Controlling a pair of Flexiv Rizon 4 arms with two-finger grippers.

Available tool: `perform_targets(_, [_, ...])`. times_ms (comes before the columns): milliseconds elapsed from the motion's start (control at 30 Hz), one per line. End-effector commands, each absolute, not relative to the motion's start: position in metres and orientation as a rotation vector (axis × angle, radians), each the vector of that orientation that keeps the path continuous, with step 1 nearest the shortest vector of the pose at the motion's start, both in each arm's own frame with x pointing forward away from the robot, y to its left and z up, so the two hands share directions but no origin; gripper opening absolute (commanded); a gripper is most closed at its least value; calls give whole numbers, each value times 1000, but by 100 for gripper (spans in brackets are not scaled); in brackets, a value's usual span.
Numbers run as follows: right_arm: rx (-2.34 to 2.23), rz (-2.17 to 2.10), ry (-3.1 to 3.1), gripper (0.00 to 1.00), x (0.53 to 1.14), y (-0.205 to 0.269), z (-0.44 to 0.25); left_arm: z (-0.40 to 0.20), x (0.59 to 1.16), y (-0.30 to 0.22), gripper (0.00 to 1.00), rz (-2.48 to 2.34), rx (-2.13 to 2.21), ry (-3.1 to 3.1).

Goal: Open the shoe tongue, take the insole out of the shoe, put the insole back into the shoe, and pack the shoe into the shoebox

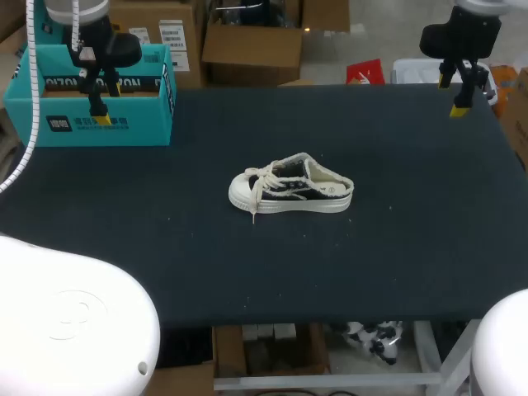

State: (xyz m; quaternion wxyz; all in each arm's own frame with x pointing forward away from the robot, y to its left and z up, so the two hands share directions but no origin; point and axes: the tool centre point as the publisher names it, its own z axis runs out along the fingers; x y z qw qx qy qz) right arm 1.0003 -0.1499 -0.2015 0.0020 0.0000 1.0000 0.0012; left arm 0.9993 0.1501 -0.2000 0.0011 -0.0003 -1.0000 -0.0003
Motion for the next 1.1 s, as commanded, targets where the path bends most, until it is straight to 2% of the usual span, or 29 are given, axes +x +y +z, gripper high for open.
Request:
perform_targets(33, [0, 2, 3139, 100, 1000, -150, -201, -200, 999, 150, 100, -1, -1, -3140])
perform_targets(833, [0, 2, 3139, 100, 1000, -150, -201, -200, 1001, 146, 100, 4, 7, -3153])
perform_targets(1100, [50, 321, 3100, 100, 981, -121, -228, -202, 1002, 121, 100, 8, 349, -3162])
